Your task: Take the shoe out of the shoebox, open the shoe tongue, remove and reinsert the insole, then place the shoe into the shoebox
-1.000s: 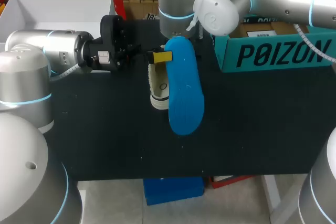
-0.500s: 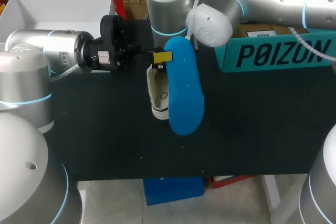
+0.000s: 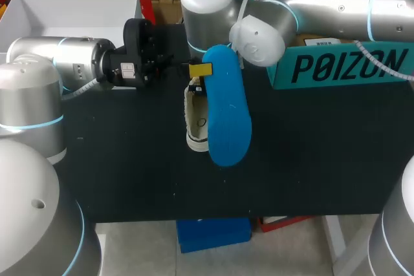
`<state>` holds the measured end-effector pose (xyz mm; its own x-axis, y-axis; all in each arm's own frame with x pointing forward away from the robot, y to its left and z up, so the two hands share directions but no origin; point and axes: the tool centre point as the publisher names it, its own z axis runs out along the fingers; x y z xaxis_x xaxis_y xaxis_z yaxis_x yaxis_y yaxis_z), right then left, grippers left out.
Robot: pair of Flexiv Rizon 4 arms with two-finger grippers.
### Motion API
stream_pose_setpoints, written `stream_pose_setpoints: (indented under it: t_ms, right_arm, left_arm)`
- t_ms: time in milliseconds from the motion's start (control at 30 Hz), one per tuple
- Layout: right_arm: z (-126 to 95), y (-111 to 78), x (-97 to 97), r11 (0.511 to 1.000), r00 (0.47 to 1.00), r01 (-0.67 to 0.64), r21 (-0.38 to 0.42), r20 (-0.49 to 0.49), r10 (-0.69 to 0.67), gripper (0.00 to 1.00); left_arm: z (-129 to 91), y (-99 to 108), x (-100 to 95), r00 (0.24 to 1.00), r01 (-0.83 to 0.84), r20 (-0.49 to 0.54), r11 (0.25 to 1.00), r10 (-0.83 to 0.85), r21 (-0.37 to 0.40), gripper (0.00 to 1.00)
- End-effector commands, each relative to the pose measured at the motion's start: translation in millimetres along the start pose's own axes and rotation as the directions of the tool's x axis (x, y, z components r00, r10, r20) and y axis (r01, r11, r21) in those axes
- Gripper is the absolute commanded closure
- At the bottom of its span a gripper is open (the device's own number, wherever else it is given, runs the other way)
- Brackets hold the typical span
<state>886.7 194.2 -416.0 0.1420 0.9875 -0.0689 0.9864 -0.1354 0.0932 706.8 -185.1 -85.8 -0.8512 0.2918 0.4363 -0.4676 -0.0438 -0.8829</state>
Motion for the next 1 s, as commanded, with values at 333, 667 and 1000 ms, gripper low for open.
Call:
stream_pose_setpoints:
  t_ms: [333,667,1000]
  right_arm:
    - [2,1.3,-11.4,0.999,0.999,-0.029,-0.013,0.015,0.029,0.00]
    - [-20,5.5,-31.9,0.998,0.999,-0.050,-0.042,0.021,0.050,0.00]
    - [-48,8.7,-72.5,0.997,0.999,-0.043,-0.062,0.010,0.043,0.00]
  left_arm:
    - [1,1,1.1,1.000,-0.001,0.006,1.000,0.001,0.000,1.00]
    - [1,1,1.1,1.000,-0.001,0.006,1.000,0.001,0.000,1.00]
    - [1,1,1.1,1.000,-0.001,0.006,1.000,0.001,0.000,1.00]
